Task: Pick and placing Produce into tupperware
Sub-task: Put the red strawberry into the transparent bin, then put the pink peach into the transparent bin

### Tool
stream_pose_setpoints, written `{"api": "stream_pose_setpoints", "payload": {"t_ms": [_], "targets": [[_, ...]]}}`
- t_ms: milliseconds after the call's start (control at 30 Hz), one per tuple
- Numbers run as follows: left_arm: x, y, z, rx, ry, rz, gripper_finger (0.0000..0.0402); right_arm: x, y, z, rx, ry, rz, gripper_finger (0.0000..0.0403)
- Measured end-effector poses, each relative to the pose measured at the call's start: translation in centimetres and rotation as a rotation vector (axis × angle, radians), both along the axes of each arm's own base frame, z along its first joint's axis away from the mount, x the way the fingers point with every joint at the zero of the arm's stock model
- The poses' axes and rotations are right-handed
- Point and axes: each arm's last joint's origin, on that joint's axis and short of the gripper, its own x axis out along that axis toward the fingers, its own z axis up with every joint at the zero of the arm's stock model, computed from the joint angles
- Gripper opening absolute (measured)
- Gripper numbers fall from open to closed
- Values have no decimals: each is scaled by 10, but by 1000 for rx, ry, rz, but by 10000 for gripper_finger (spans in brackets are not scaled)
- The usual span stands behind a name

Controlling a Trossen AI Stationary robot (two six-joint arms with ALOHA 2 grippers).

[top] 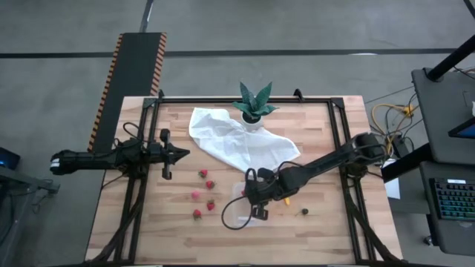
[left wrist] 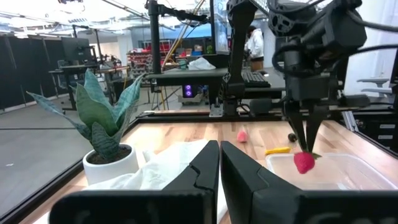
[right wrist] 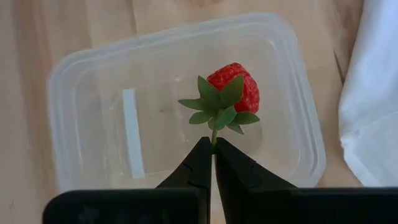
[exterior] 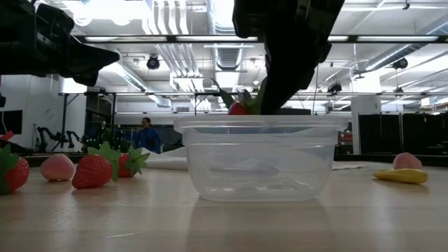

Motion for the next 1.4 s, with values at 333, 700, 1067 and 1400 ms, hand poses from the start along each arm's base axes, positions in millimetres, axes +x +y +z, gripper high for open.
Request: {"api": "stream_pose_setpoints", "payload": {"t_ms": [333, 700, 1067, 1400], "targets": [[0, 0, 0, 0, 0, 0, 0, 12, -8, -12, 31, -7, 7, 8], [0, 0, 0, 0, 0, 0, 0, 19, -11, -34, 46, 46, 17, 8], [0, 0, 0, 0, 1, -1, 0, 22, -10, -30, 59, -6, 20, 11], [0, 0, 0, 0, 1, -1, 0, 22, -10, -30, 56, -6, 28, 72]]}}
